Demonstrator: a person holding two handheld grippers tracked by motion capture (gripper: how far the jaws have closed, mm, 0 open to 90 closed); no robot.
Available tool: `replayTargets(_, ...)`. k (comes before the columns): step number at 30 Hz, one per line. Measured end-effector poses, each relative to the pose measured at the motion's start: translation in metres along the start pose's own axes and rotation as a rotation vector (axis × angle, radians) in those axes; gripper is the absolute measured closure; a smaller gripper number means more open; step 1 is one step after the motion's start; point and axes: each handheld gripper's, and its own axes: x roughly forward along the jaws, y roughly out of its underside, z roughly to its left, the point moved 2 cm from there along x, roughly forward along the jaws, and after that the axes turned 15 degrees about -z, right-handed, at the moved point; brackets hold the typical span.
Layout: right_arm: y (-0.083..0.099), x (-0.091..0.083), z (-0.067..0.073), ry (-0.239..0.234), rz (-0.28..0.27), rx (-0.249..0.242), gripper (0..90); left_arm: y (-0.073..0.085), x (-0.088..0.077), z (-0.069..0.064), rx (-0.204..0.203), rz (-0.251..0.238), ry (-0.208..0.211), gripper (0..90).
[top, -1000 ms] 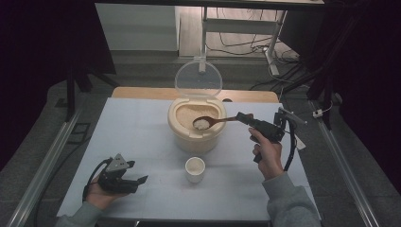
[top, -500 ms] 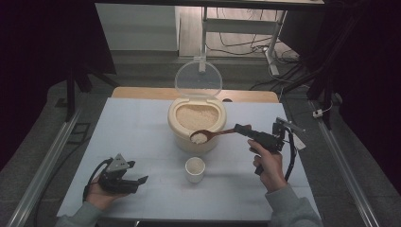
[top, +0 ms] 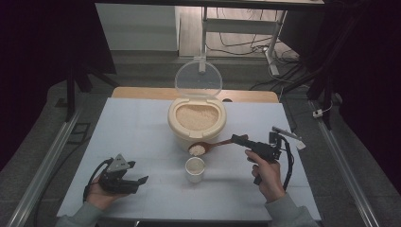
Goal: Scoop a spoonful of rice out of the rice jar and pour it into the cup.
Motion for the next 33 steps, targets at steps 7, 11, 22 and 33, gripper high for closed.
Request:
replayTargets(7, 0.006, 0.001, -0.005, 0.025, 0.023, -0.035, 82.9, 0.0, 0.0, 0.0, 0.001, 0.002, 0.001, 23.3)
replayTargets(11, 0.009, 0.001, -0.005, 0.034, 0.032, -0.06, 82.9, 0.0, 0.0, 0.0, 0.001, 0.004, 0.002, 23.3)
replayTargets(22, 0.013, 0.004, -0.001, 0.061, 0.055, -0.171, 82.9, 0.001, 0.001, 0.0, 0.003, 0.005, 0.002, 23.2)
replayTargets(33, 0.017, 0.005, 0.01, 0.053, 0.061, -0.293, 82.9, 0.001, 0.001, 0.0, 0.004, 0.006, 0.002, 23.2)
